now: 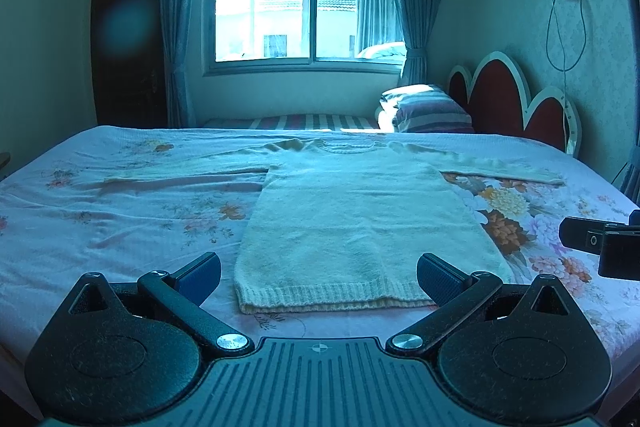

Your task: Fold small clothes

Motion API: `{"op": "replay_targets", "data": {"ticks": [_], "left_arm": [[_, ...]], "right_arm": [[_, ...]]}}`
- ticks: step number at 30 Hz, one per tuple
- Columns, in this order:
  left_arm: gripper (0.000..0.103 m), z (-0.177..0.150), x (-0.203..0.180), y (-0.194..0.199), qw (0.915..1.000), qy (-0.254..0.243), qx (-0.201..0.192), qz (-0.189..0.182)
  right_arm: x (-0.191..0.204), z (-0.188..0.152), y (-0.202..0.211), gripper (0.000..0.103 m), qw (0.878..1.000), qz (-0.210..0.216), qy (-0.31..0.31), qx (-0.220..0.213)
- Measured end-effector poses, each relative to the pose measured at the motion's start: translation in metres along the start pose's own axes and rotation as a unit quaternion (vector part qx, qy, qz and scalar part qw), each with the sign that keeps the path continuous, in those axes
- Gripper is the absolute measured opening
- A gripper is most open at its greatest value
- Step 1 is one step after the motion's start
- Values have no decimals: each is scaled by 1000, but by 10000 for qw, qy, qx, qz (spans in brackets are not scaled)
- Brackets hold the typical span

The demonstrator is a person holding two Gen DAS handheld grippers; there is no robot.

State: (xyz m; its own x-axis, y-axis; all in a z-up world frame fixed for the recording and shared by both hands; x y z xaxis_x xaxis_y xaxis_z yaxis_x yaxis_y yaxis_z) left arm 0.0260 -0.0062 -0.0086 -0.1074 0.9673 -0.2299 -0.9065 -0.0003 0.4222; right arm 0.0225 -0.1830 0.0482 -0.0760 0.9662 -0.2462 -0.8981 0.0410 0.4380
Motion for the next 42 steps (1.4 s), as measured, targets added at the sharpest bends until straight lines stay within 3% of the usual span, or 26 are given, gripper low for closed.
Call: {"op": "replay_targets", "data": {"ticks": [42], "left_arm": [[103, -1, -5, 4, 10000, 38, -42, -9]], "right_arm": [[-1, -1, 3, 103, 10000, 3, 25, -67]]}}
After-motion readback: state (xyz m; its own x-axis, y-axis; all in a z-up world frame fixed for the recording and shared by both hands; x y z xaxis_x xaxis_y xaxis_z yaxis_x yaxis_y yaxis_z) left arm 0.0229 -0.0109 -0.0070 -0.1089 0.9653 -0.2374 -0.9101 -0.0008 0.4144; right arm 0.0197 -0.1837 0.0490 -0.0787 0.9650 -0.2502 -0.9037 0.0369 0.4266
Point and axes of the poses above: each gripper's, at about its wrist camera, not at the fingertips, and y roughly against the way its jaws point, x to its left, z to its top, the point moved 3 cm from there along -y, roughly the way its jaws point, and after that the axes turned 15 degrees about y, right-handed, at the moved point
